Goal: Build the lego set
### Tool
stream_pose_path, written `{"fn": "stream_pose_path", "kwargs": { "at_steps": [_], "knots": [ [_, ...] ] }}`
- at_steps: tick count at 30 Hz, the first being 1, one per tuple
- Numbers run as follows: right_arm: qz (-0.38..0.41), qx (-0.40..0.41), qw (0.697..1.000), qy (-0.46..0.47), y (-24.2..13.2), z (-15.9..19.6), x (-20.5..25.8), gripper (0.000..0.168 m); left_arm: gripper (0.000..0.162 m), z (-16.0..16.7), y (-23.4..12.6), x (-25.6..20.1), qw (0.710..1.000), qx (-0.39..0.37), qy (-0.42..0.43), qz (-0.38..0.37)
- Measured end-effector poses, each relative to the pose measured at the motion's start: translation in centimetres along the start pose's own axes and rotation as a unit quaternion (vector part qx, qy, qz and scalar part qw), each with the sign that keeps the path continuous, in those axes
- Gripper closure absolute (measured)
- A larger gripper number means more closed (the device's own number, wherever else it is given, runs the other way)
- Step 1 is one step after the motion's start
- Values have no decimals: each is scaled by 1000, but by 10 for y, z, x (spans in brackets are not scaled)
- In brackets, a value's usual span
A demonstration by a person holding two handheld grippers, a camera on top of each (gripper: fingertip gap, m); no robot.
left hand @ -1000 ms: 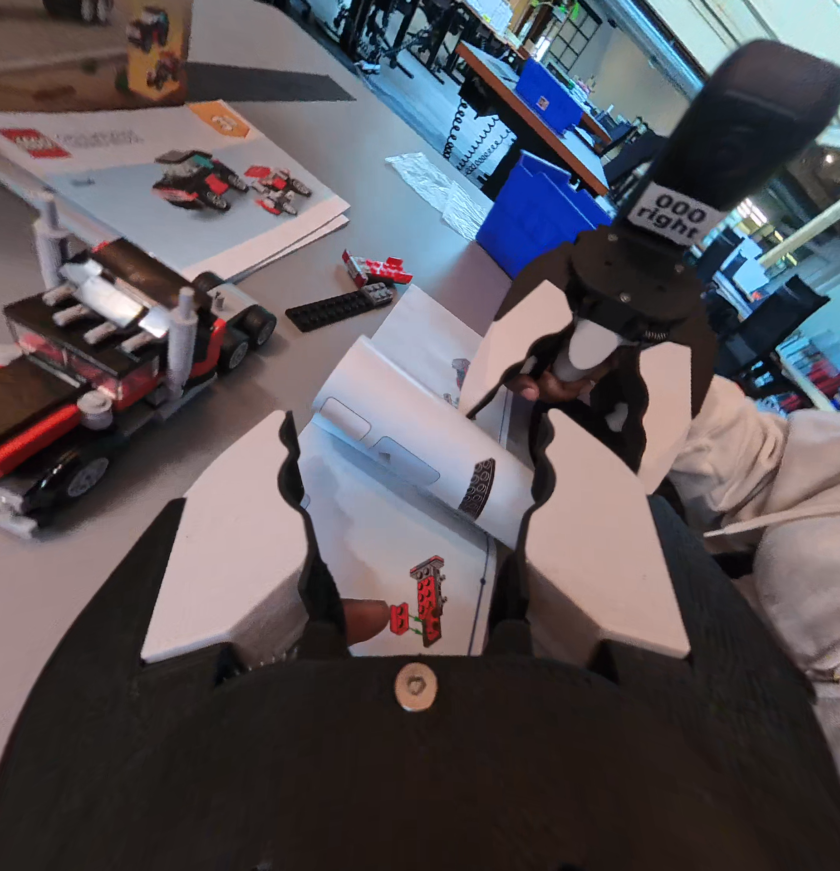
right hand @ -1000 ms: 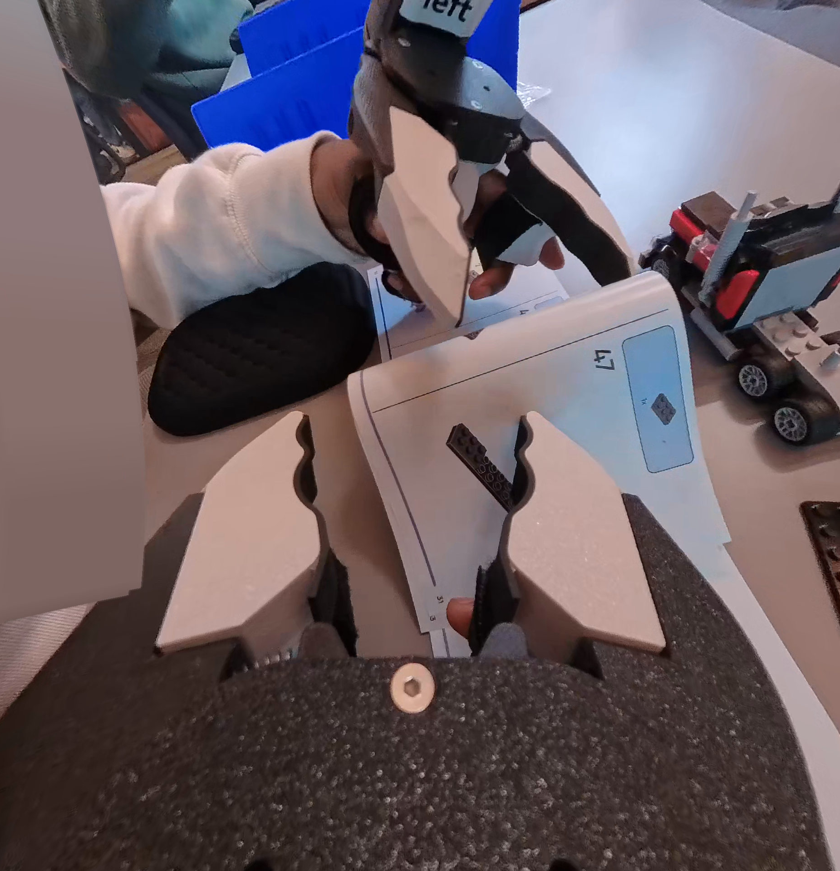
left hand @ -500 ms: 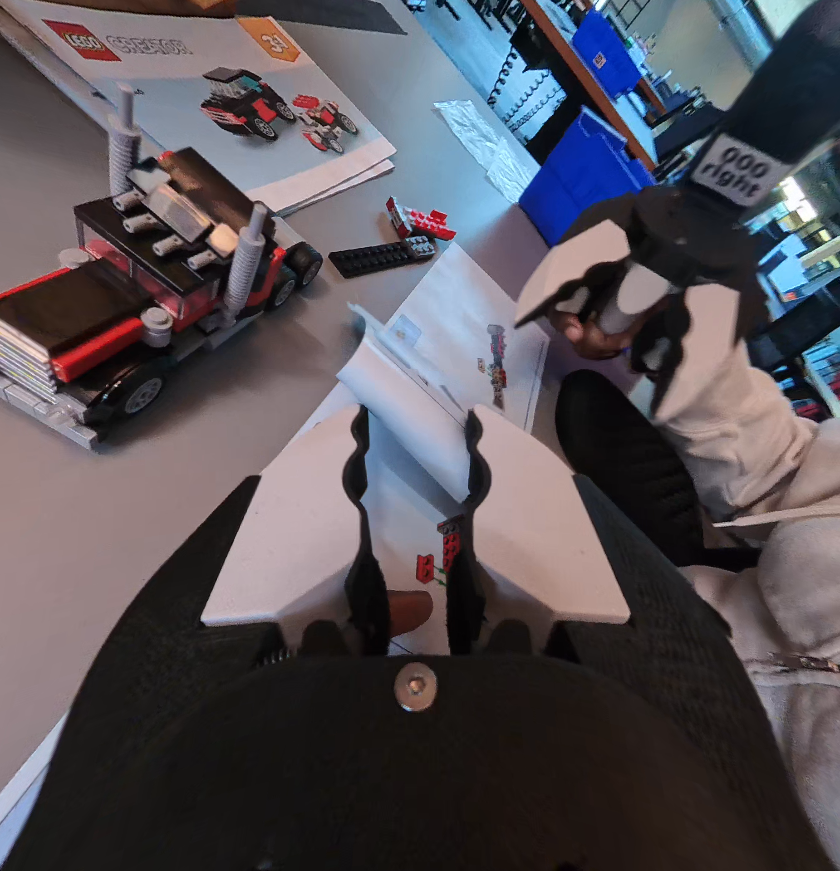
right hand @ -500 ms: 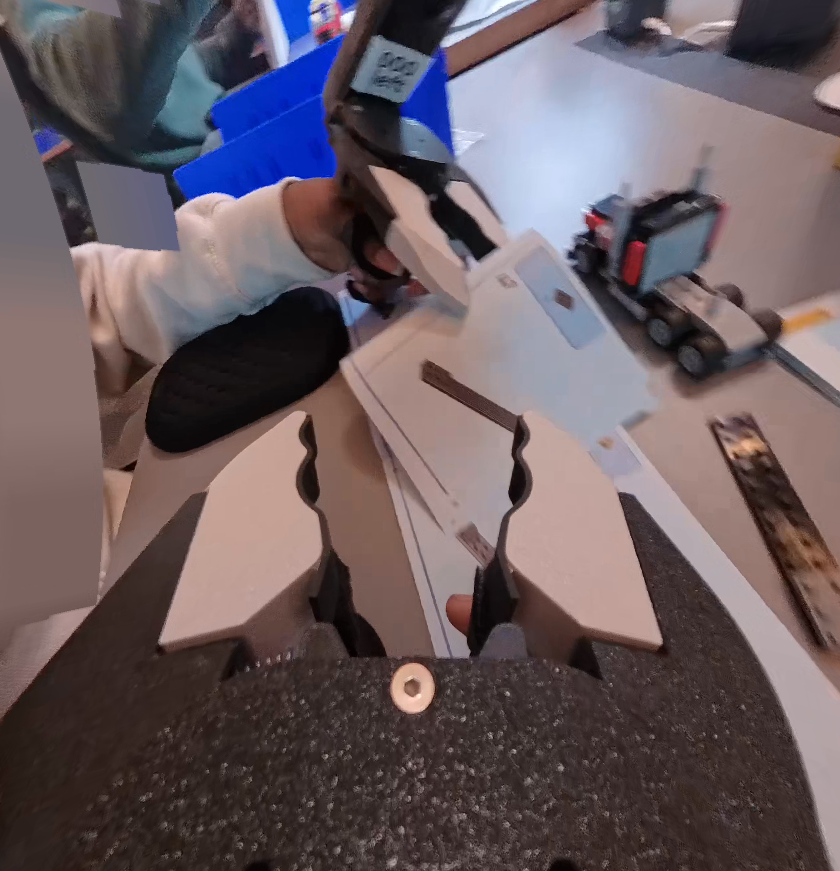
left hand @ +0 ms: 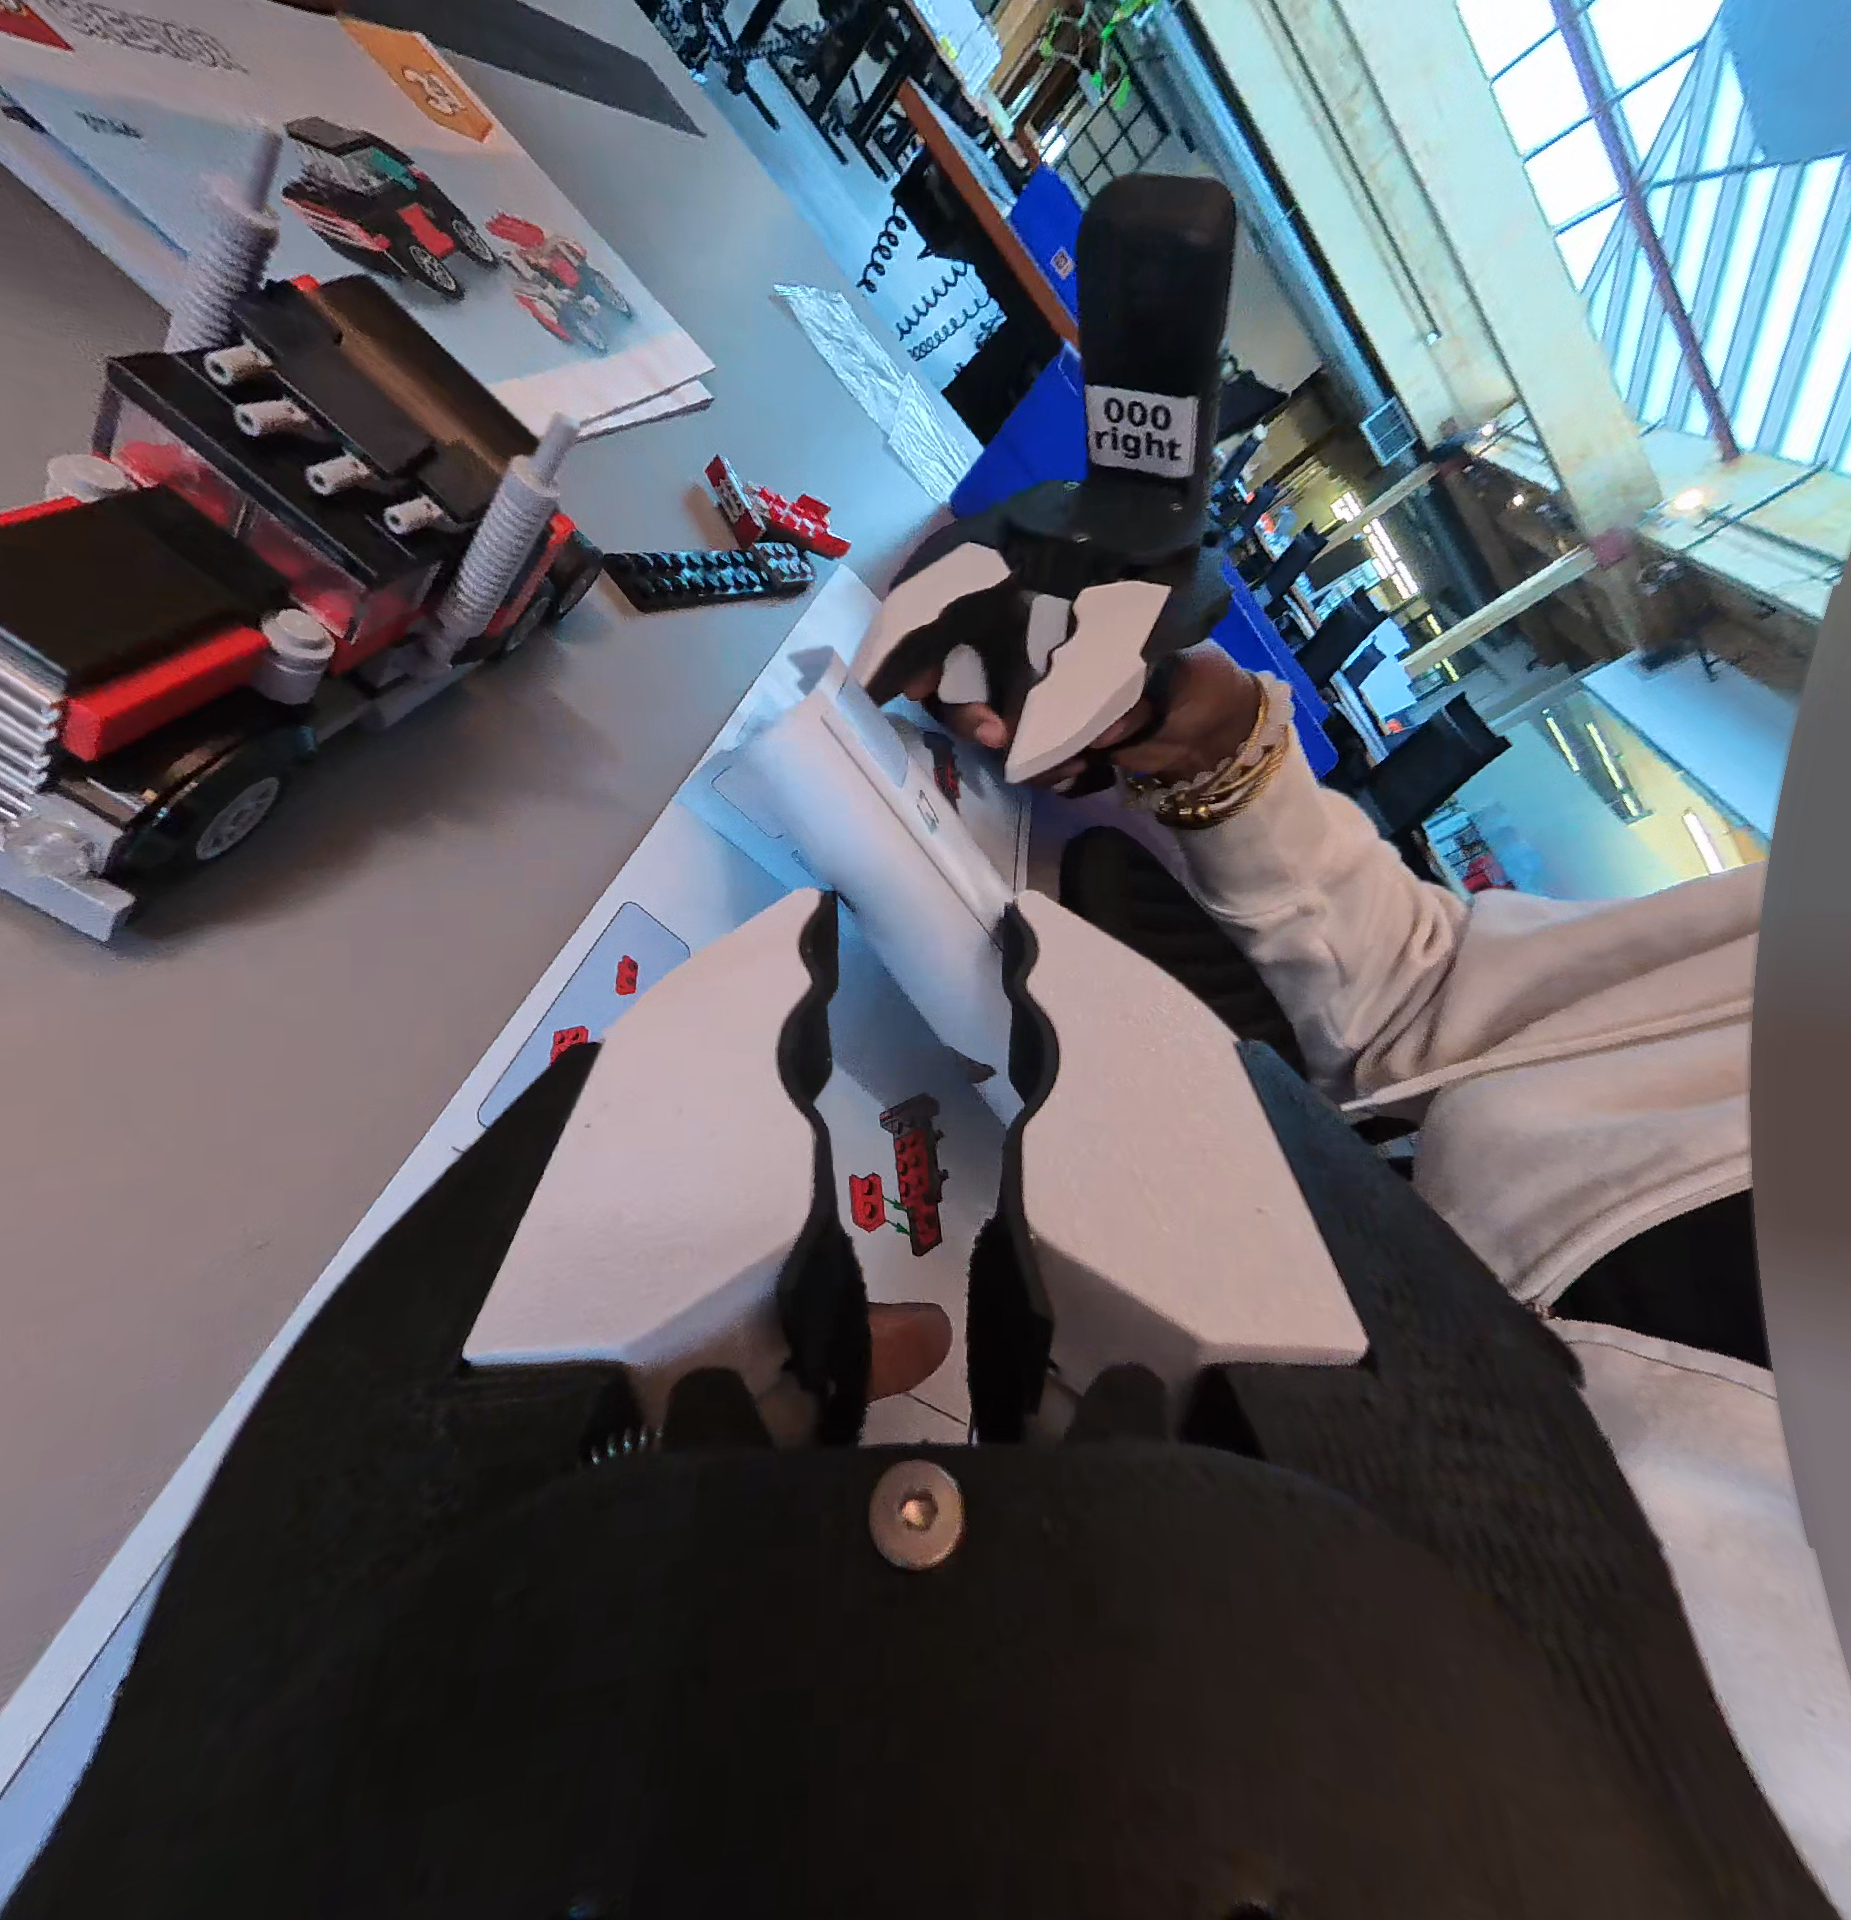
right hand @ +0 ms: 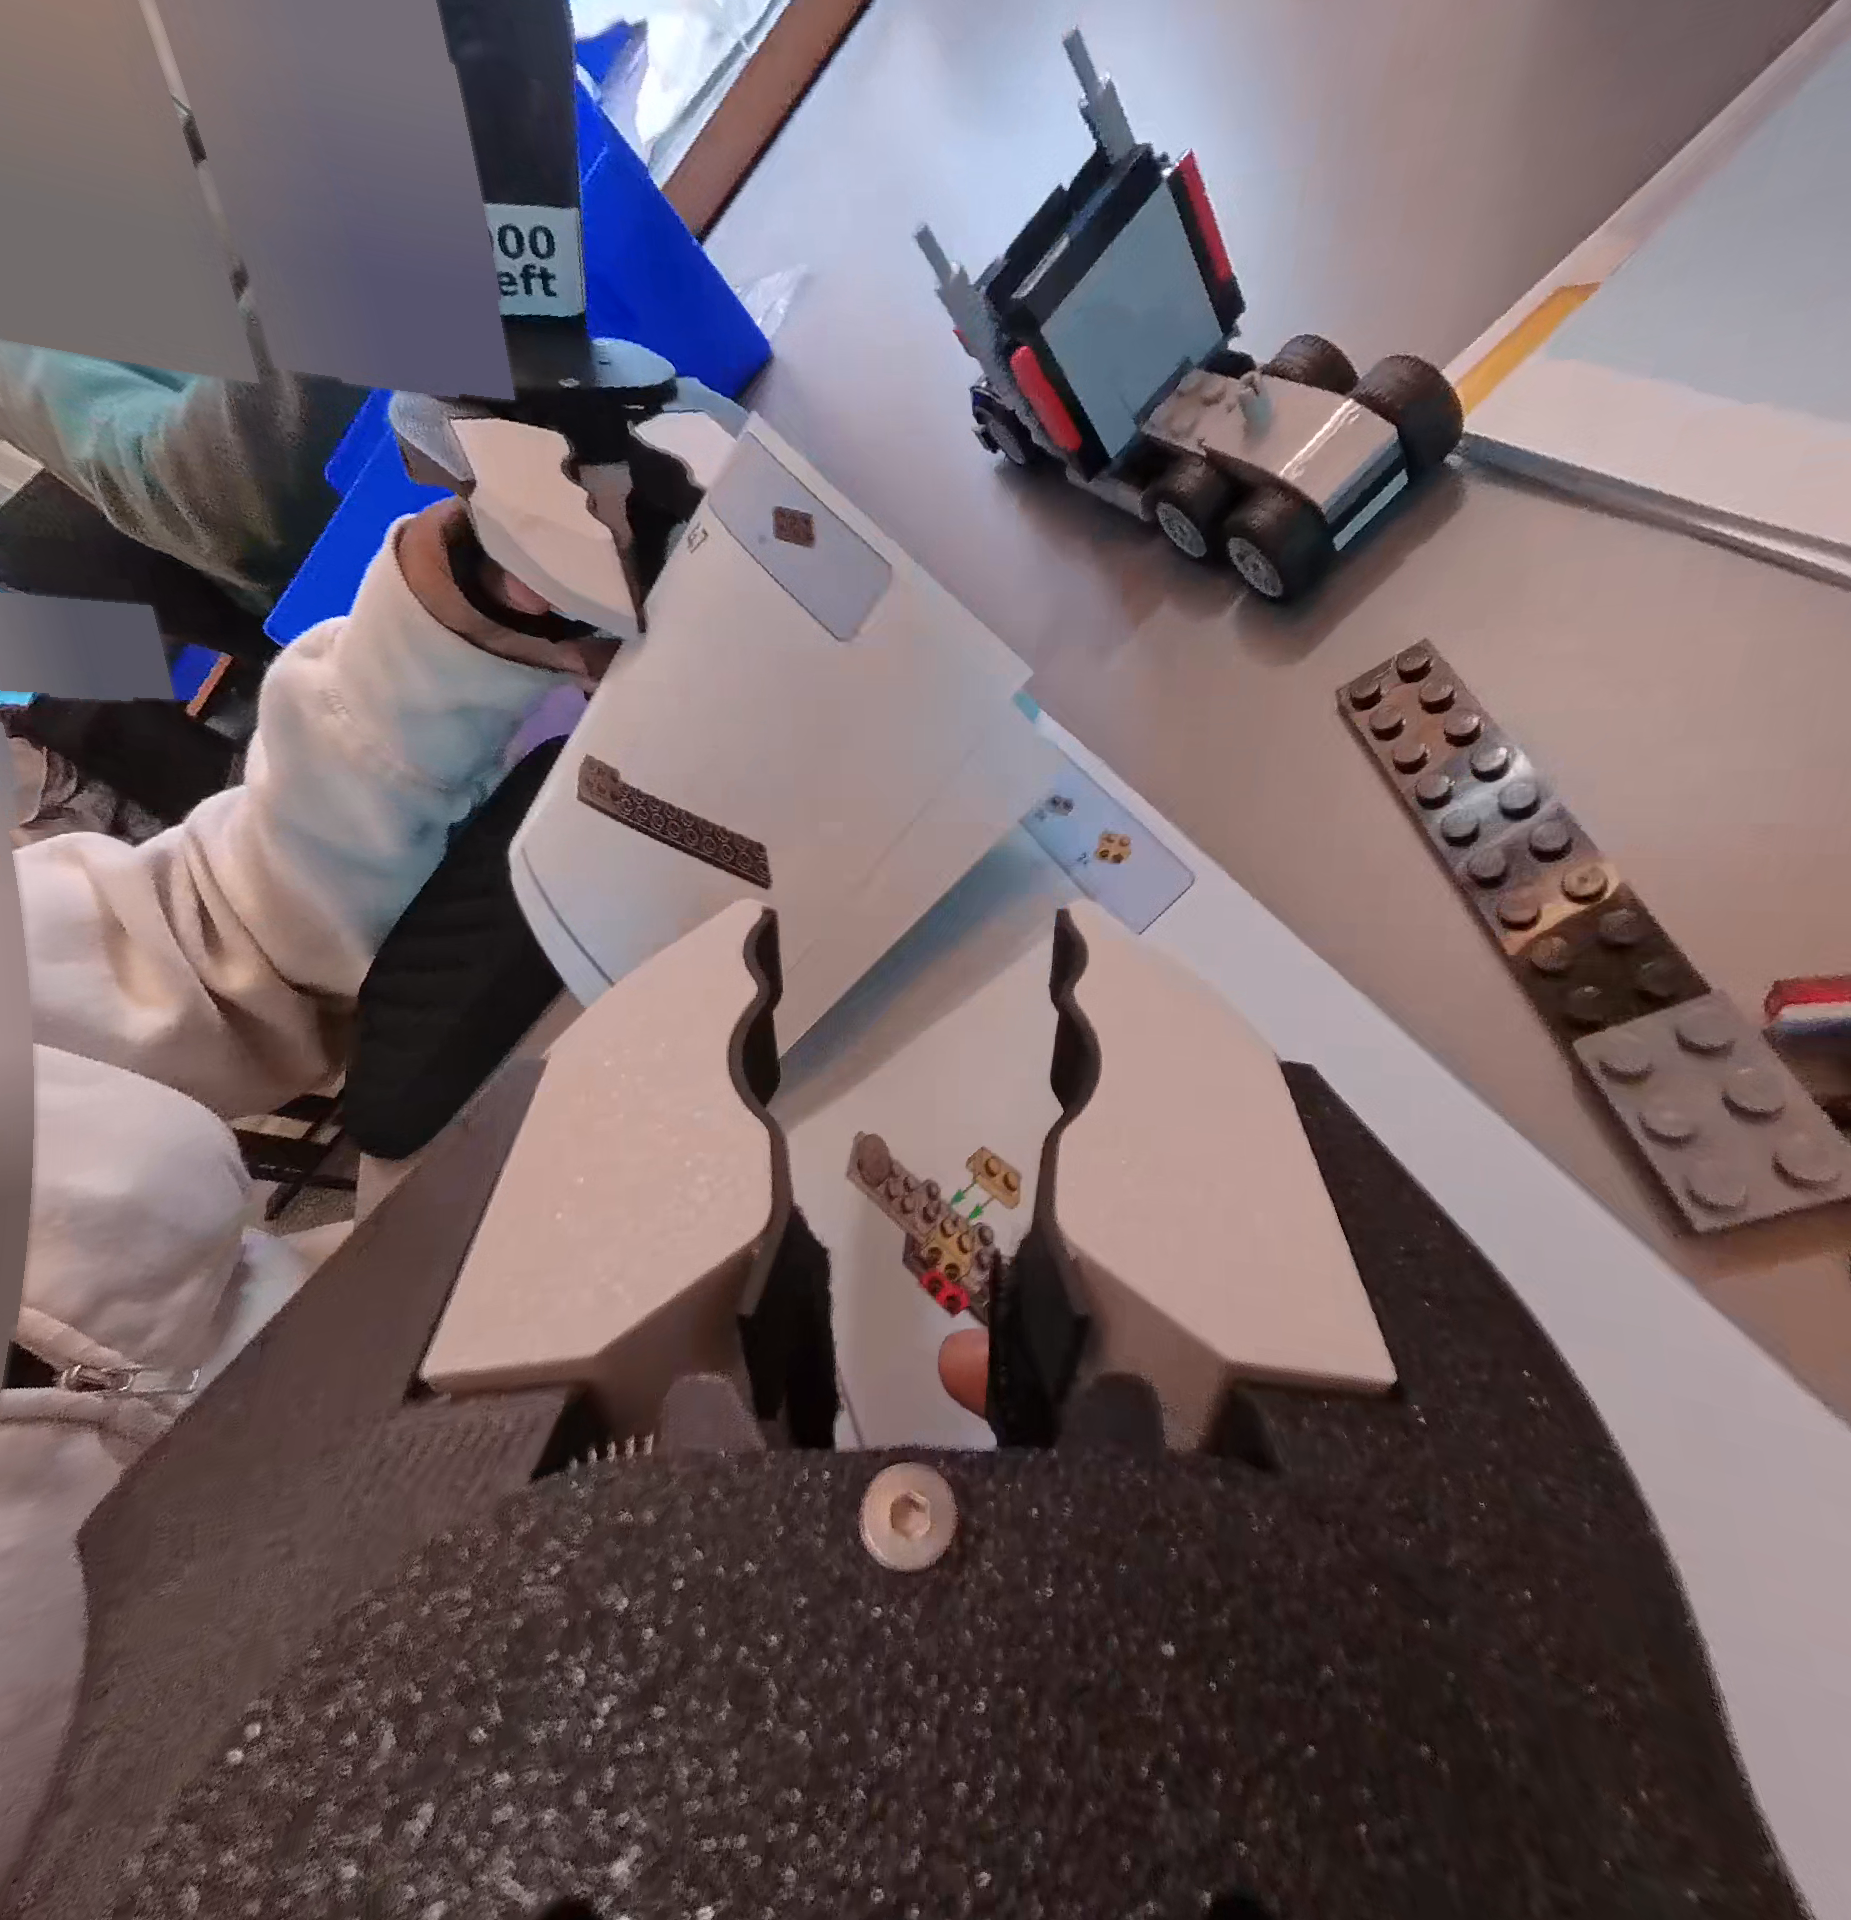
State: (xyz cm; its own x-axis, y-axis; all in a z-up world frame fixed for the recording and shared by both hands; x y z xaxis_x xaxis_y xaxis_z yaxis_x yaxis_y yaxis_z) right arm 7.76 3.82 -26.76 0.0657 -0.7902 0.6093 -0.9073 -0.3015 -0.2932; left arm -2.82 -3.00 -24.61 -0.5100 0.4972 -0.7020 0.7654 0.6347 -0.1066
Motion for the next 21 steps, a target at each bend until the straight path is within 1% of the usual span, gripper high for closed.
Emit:
{"fn": "stream_pose_path", "kwargs": {
  "at_steps": [2,6,9,15,17,19,21],
  "knots": [
    [-15,-4,1000,7,3,-3,-2,117,133,0,-1,1,1000,-2,-8,4],
    [-68,5,996,56,5,-2,4,124,134,-1,-1,-1,1000,-5,-6,14],
    [-61,16,995,72,7,1,2,127,136,-3,-2,-3,1000,-13,-8,26],
    [-58,51,993,84,11,4,2,122,139,-5,-4,-5,998,-26,-19,44],
    [-30,39,997,62,7,-3,-2,125,139,-6,-5,-5,998,-30,-23,48],
    [10,30,999,19,-2,-11,-4,128,138,-8,-7,-5,998,-37,-28,51],
    [33,41,999,-8,-10,-13,-3,130,138,-9,-8,-5,997,-43,-34,57]
  ]
}}
Point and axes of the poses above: each gripper's, where its closed fingertips meet, y out along the fingers, z out of its underside, x = y × z across the jaws, the point moved 2 cm from there along -y, back along the fingers, and after that the axes turned 8 degrees about -x, right-handed, at the moved point
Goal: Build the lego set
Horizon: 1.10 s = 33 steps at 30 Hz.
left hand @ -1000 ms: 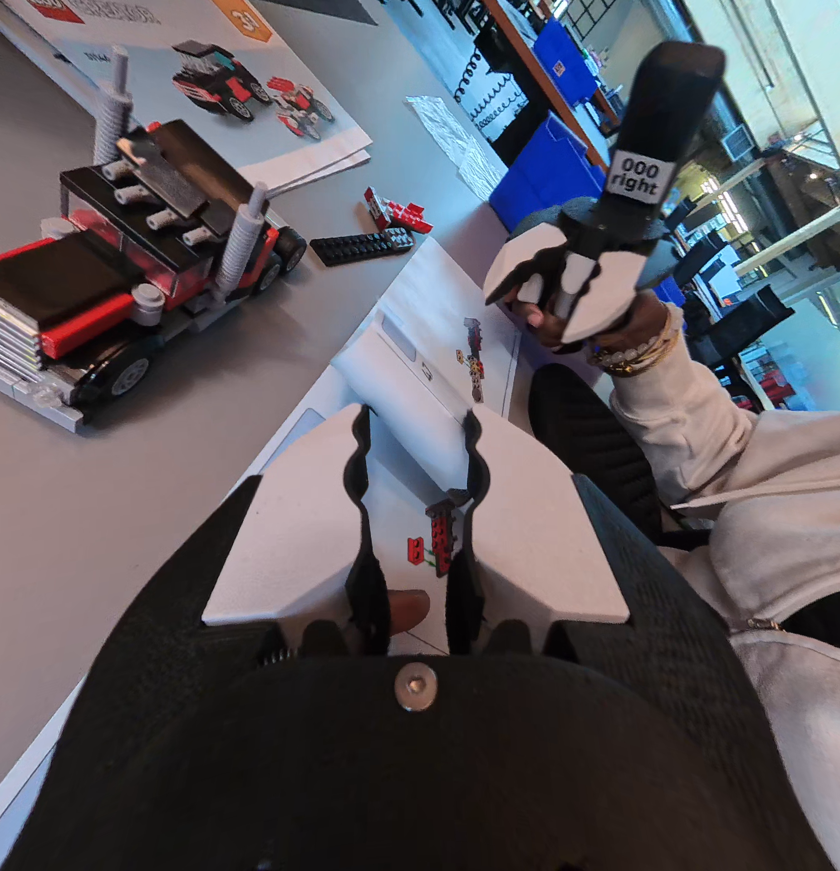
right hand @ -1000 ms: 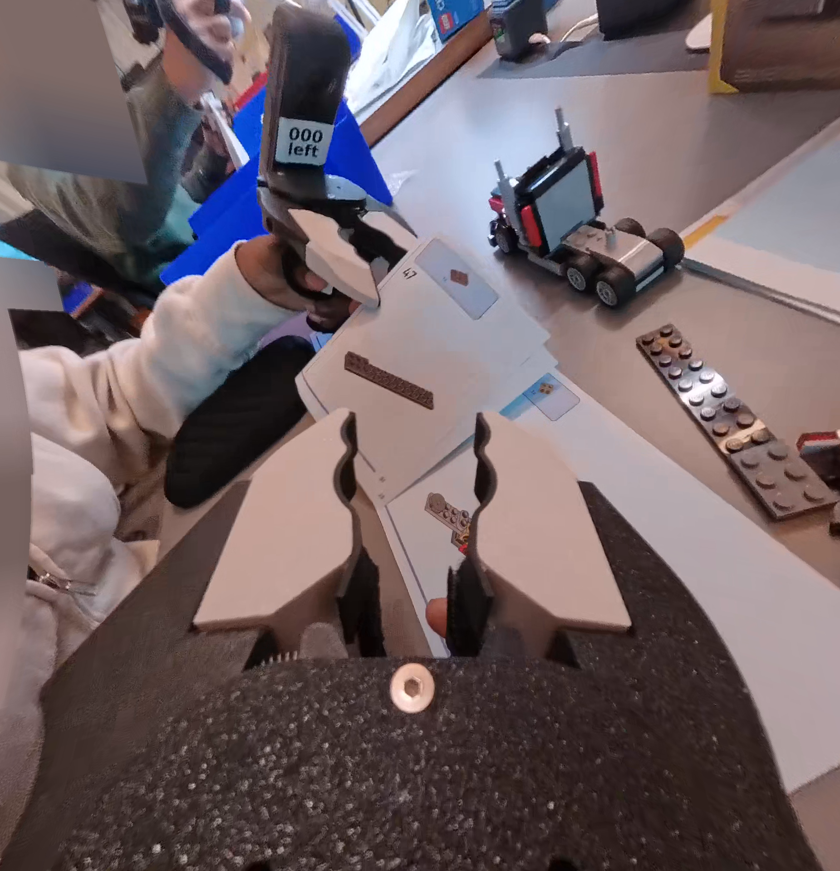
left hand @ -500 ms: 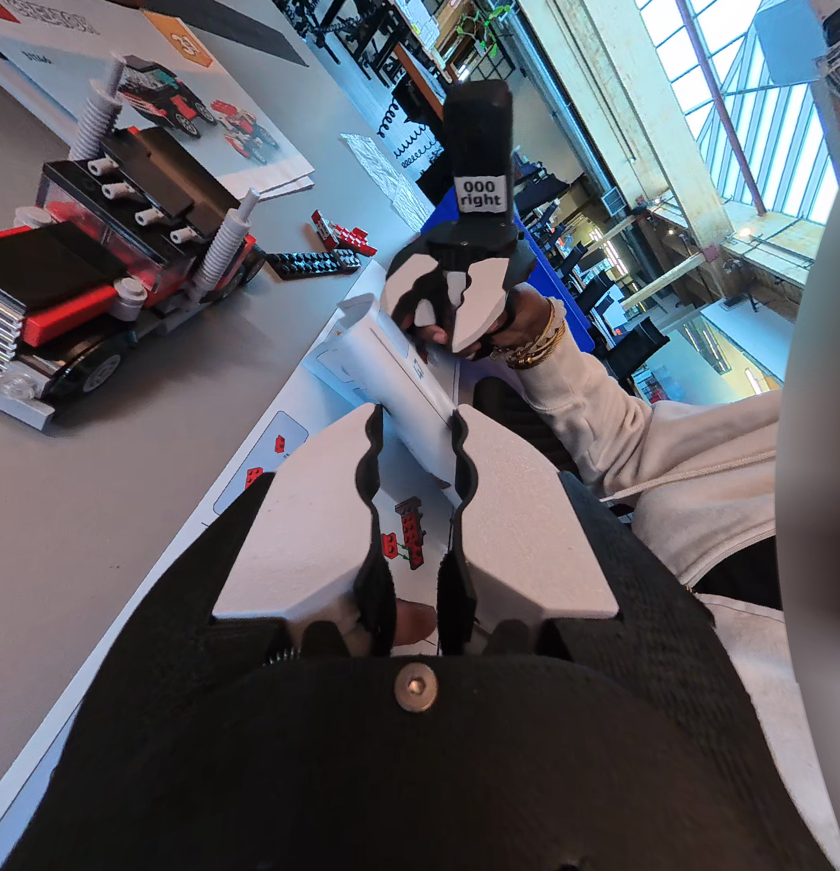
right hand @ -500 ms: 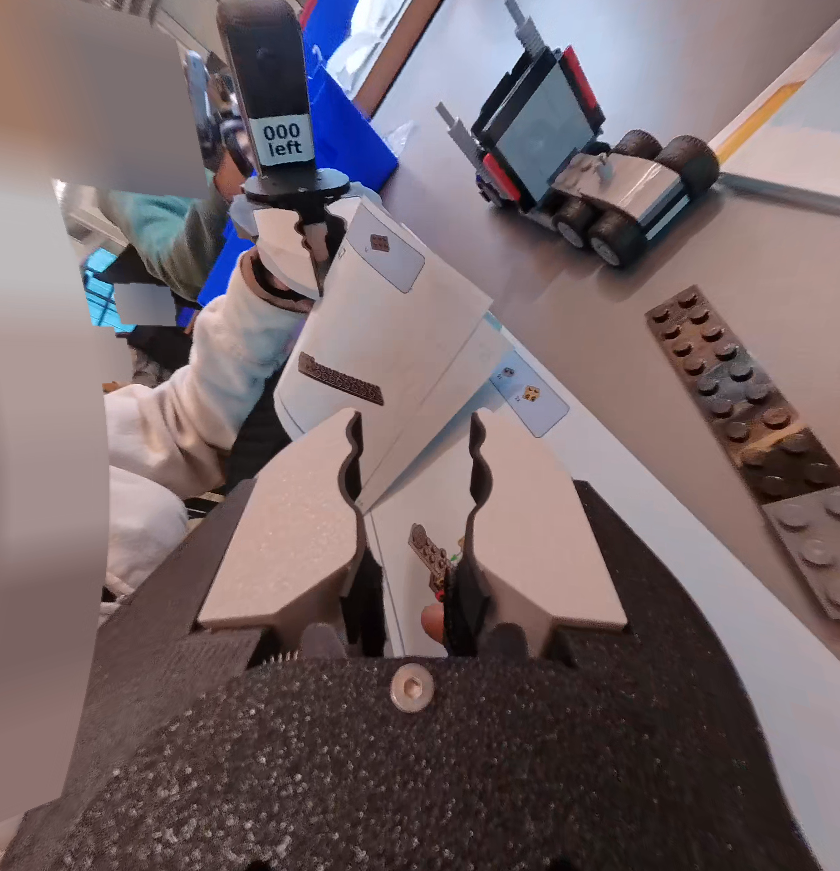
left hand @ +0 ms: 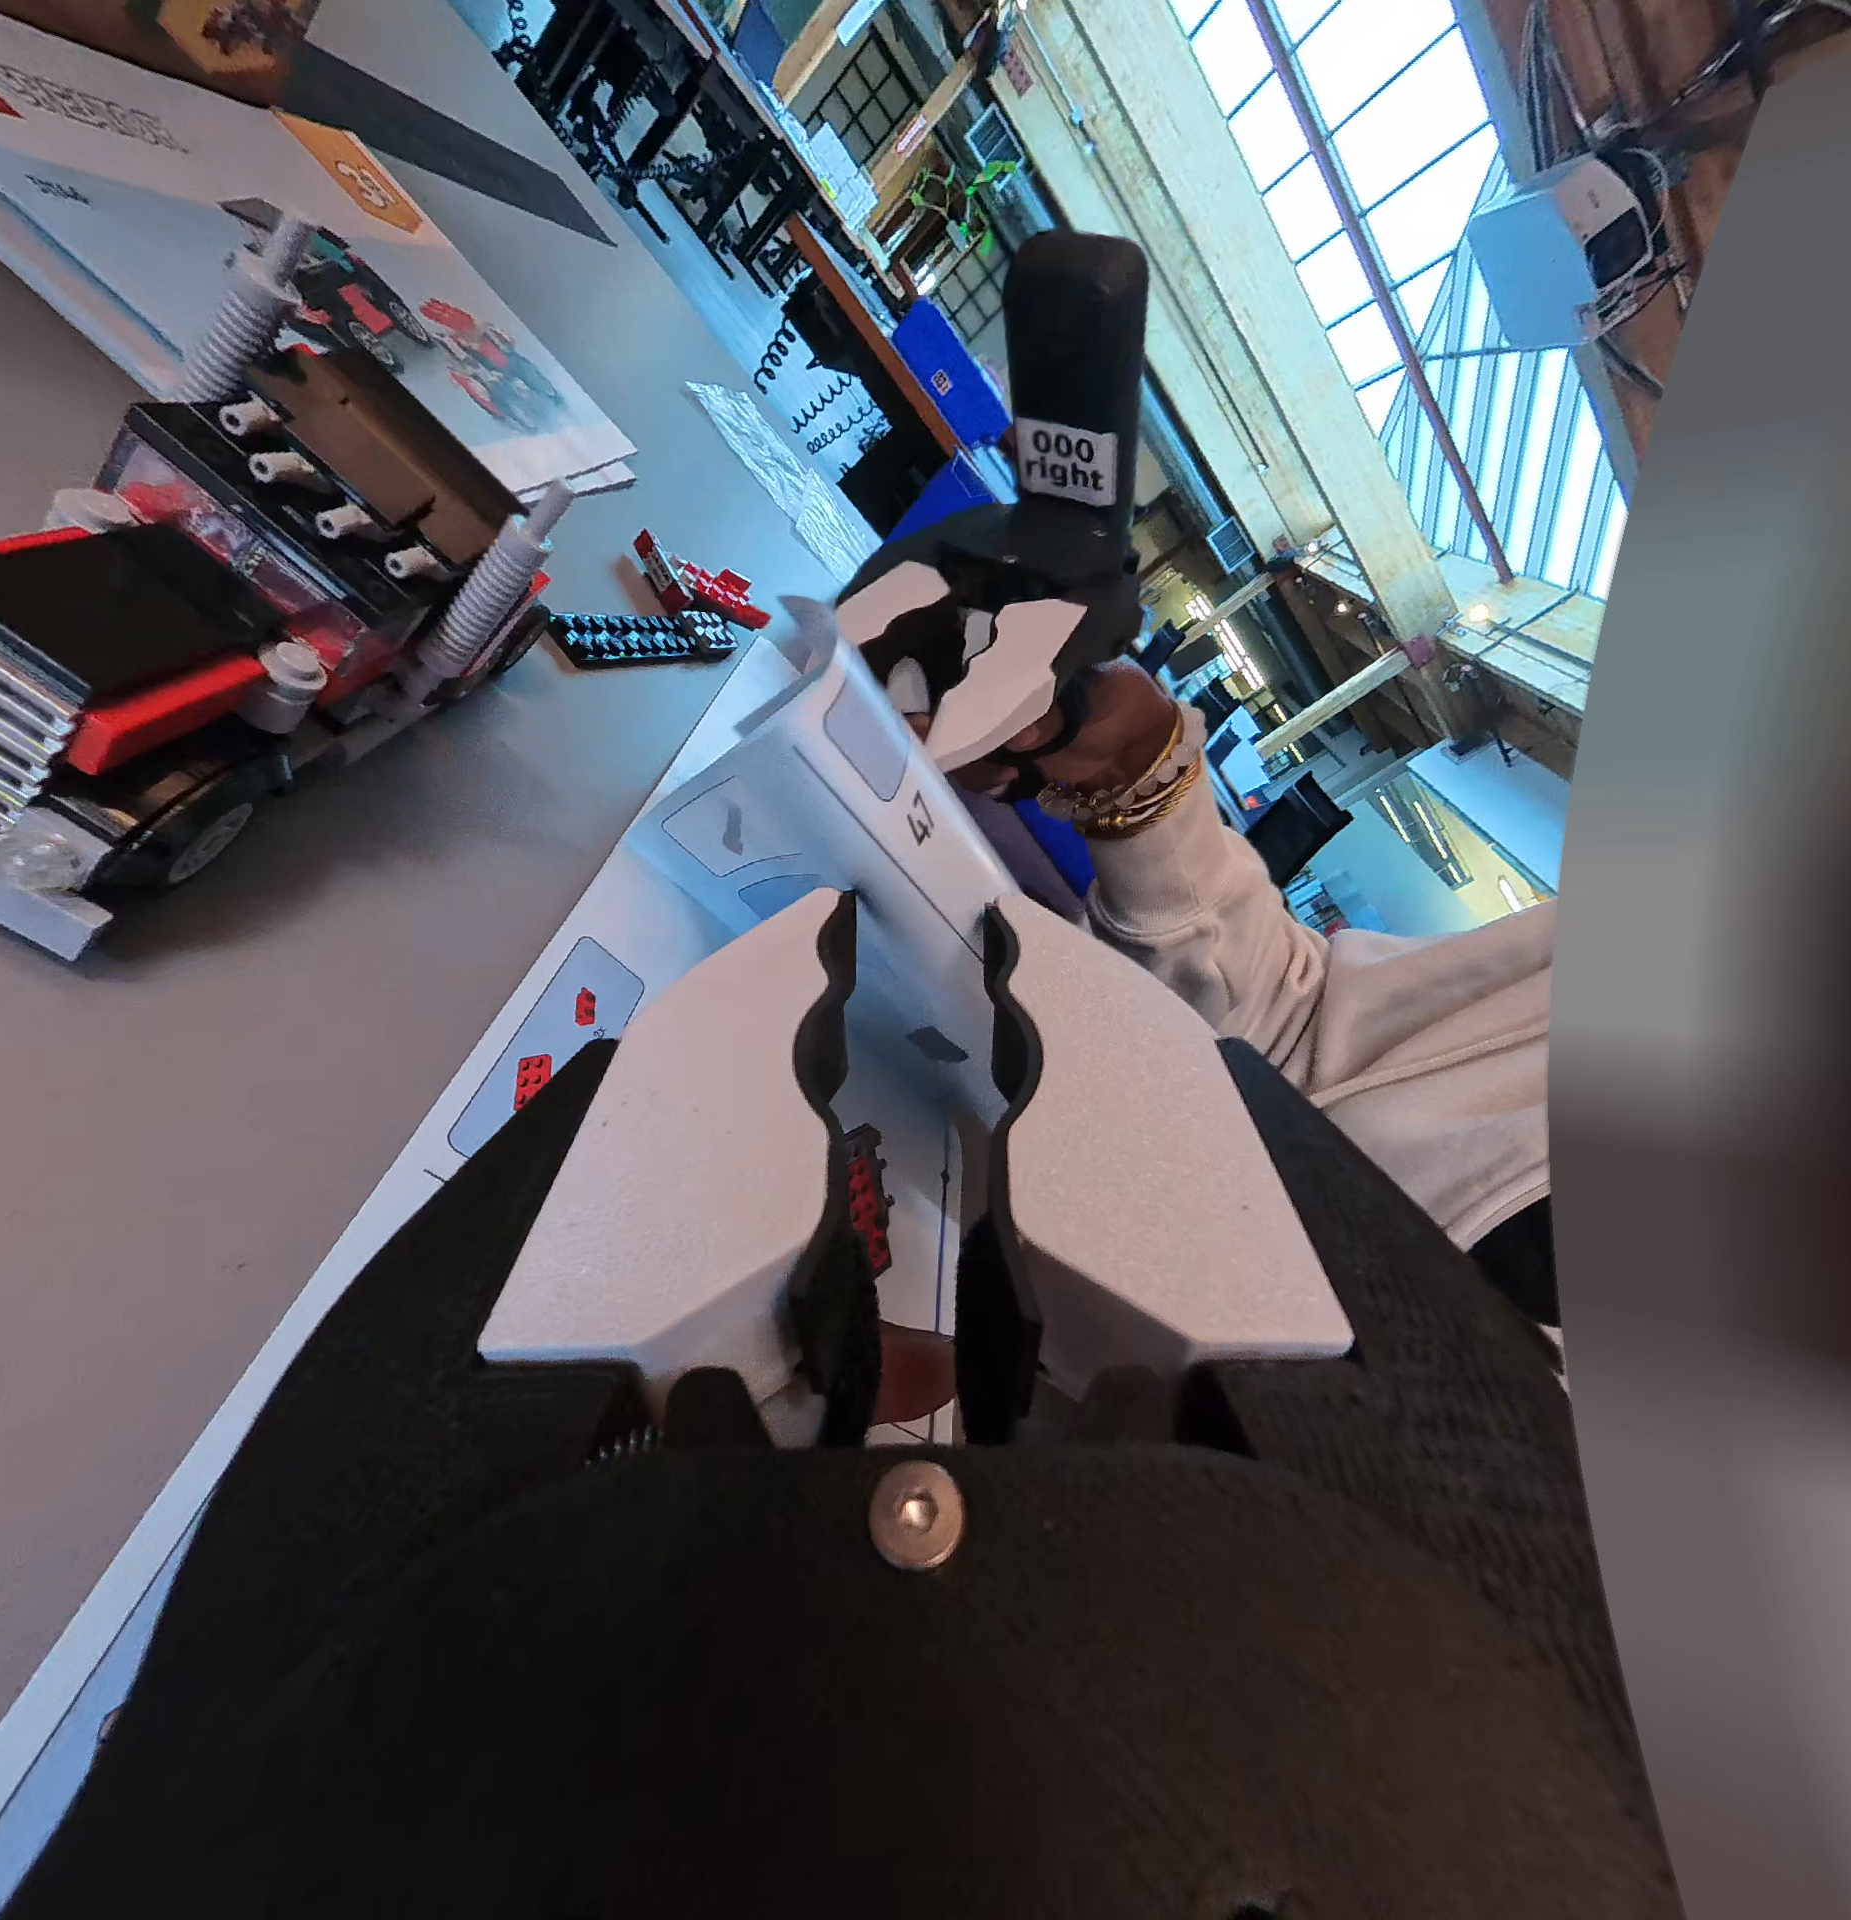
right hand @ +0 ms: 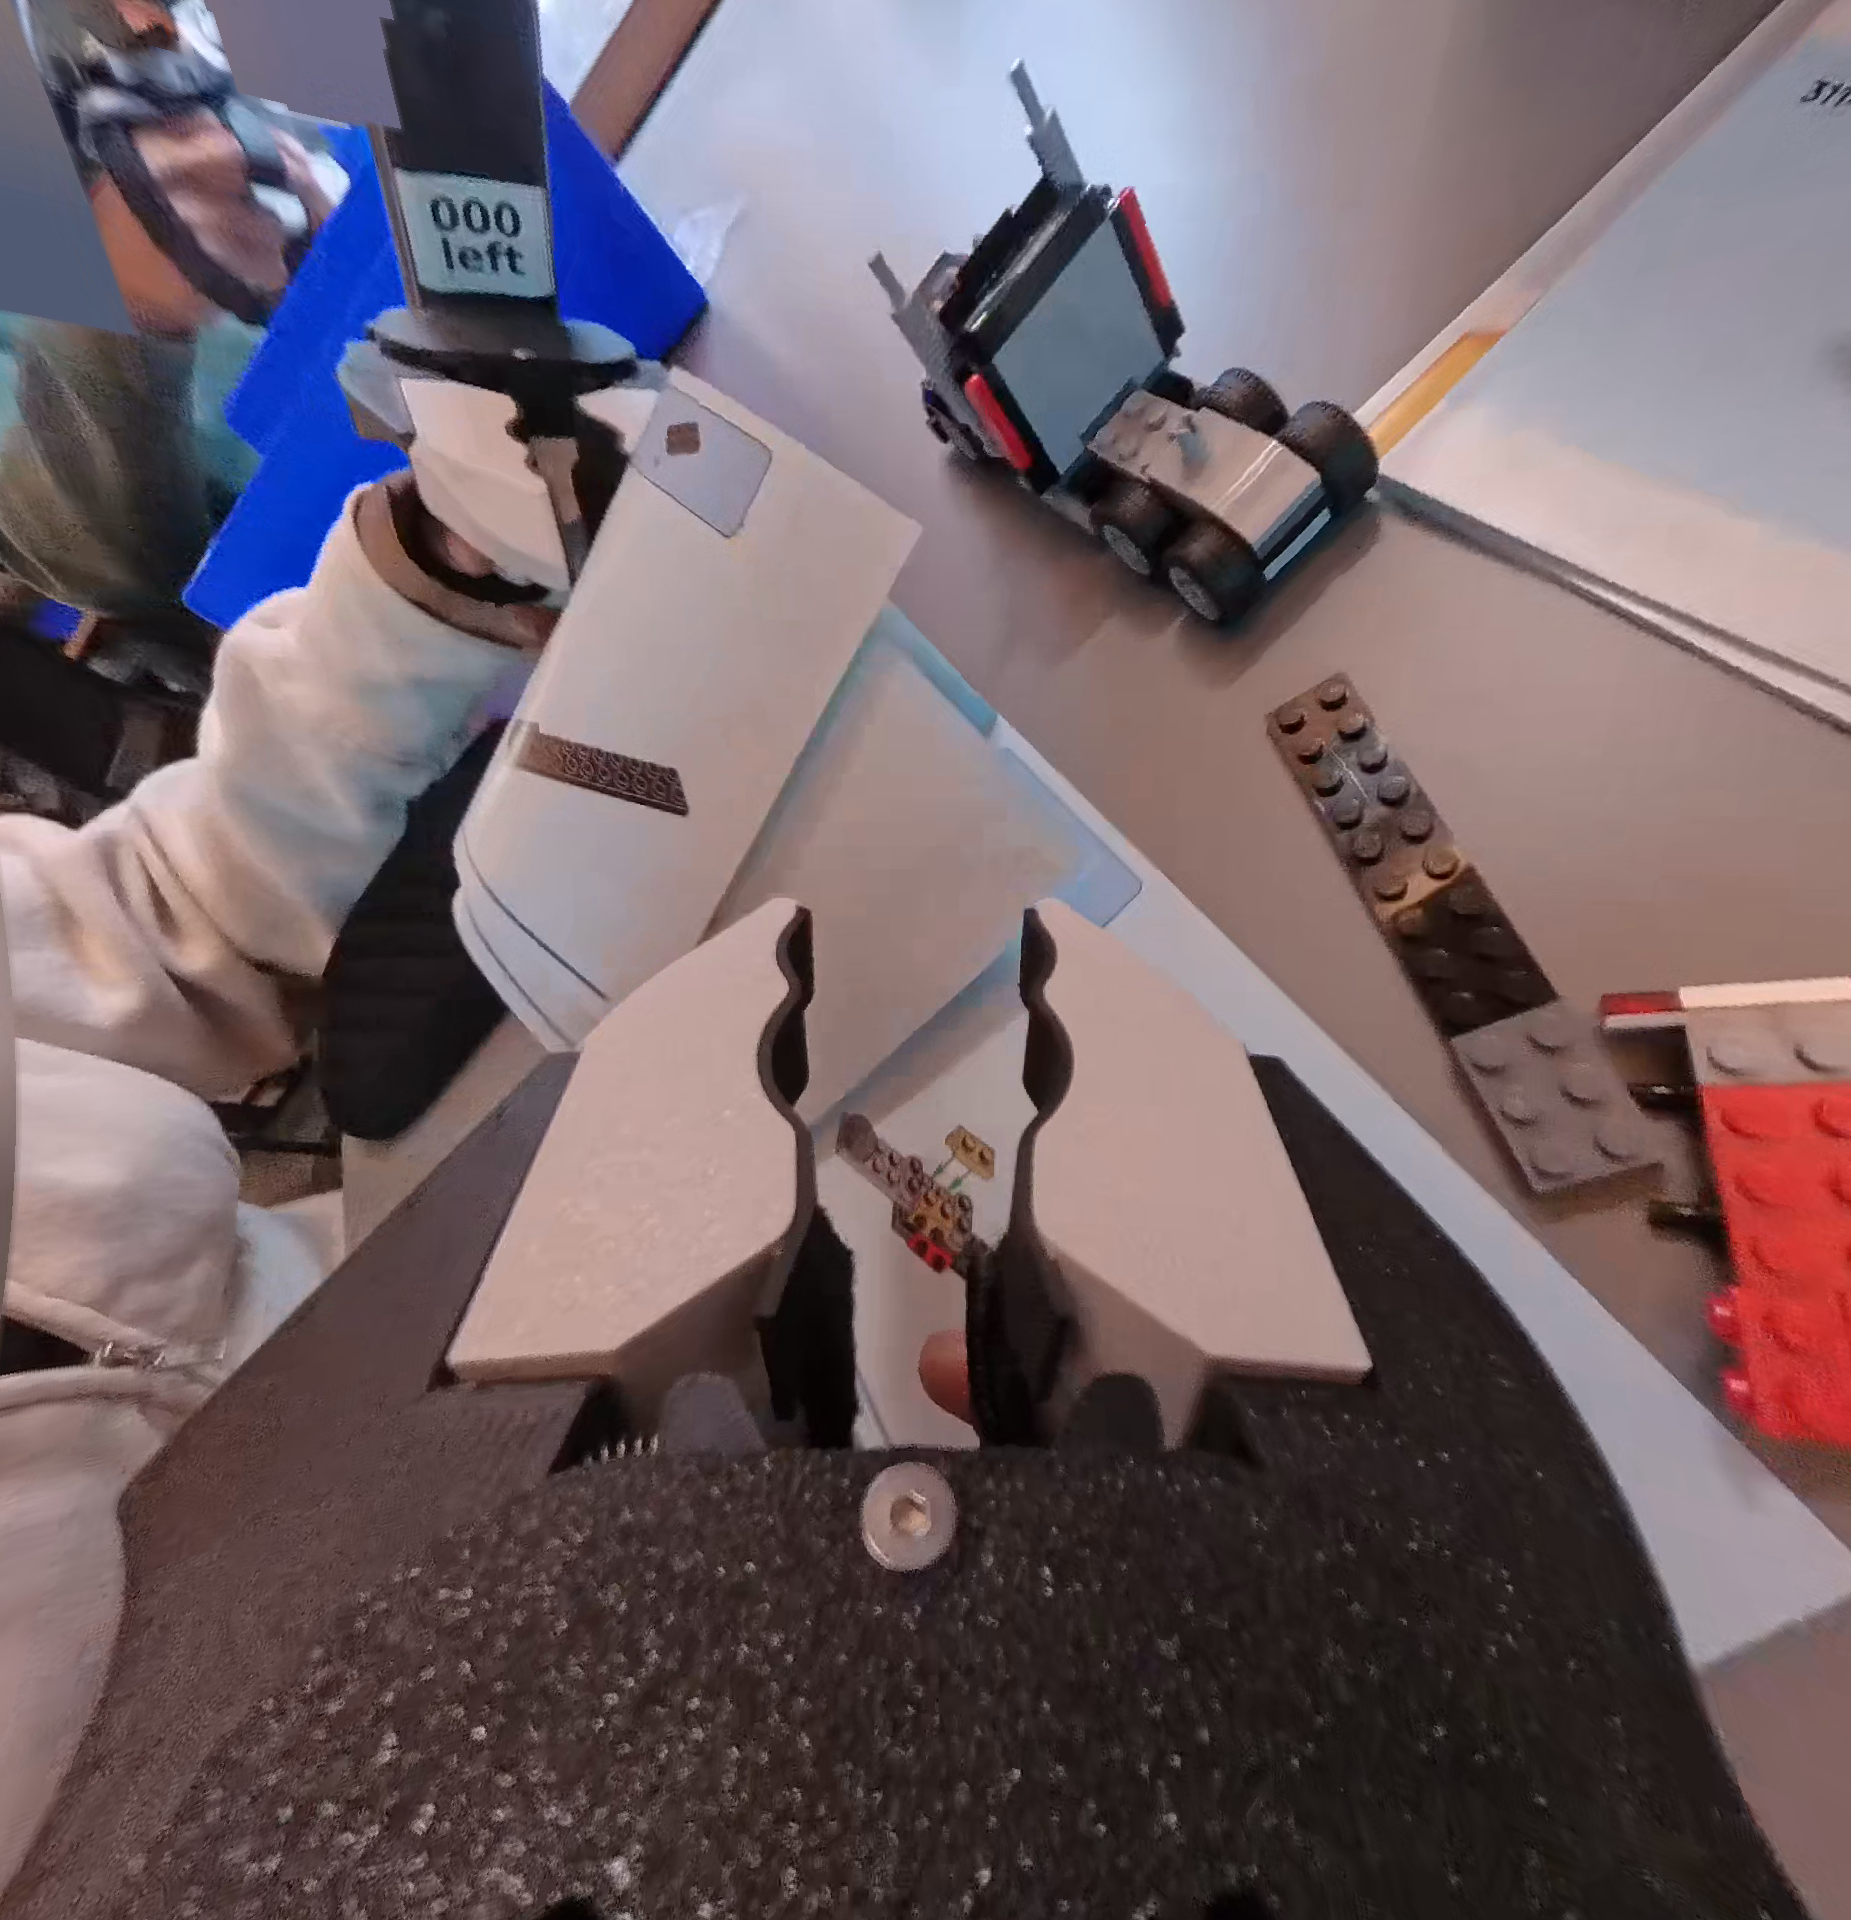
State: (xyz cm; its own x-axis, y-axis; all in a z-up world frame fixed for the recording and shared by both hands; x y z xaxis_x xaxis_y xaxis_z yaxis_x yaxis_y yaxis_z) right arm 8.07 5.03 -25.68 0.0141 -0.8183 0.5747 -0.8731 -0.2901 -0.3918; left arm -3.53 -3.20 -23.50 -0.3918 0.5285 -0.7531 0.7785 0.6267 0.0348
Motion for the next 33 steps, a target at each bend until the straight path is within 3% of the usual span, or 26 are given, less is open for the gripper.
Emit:
{"fn": "stream_pose_path", "kwargs": {
  "at_steps": [4,7,10,21,24,27,31,33],
  "knots": [
    [-5,10,1000,16,-6,8,-1,130,139,-1,-1,0,1000,-5,-8,4],
    [5,-4,999,-35,-10,7,6,134,139,-2,-2,1,1000,-7,-9,3],
    [7,46,995,-83,-9,20,17,141,139,-1,-1,2,1000,-2,-10,-4],
    [-64,35,992,-98,16,13,50,133,134,0,-4,0,999,25,30,-35],
    [-87,30,989,-116,29,11,61,129,129,-9,-10,0,996,23,61,-66],
    [-123,29,980,-154,51,8,80,126,119,-36,-26,-5,985,-33,130,-107],
    [-172,49,960,-216,80,13,106,120,109,-73,-54,-28,951,-125,252,-128],
    [-154,55,951,-264,81,14,105,120,108,-84,-67,-39,934,-160,292,-129]
  ]
}}
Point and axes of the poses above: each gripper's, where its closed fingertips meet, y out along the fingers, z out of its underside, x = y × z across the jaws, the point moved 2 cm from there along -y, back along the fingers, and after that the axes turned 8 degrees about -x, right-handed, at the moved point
